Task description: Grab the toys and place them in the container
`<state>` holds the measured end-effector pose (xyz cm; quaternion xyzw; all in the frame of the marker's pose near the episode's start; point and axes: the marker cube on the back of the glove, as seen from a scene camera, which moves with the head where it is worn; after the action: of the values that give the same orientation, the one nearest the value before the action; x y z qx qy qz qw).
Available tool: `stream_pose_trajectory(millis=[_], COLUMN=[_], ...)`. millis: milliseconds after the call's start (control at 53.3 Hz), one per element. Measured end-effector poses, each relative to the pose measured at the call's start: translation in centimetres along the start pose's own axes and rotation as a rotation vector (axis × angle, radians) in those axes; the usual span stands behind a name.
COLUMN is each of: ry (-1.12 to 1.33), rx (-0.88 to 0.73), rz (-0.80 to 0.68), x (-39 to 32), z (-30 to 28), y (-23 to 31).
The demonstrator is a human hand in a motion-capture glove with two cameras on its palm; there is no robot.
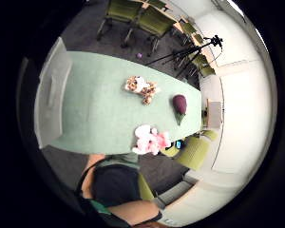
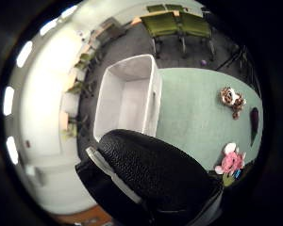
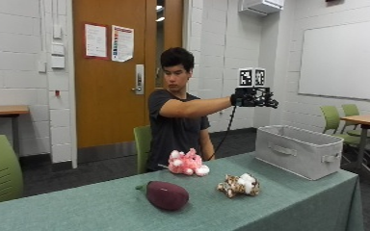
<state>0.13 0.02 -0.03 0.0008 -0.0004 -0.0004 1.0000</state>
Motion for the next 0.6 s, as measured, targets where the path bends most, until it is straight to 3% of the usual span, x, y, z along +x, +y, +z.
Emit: stream_pose_trajectory(millis=[601], ry=[-0.033], rx=[-0.009], rz=[0.004], x=[2.5], z=[0.7], y=[0.2])
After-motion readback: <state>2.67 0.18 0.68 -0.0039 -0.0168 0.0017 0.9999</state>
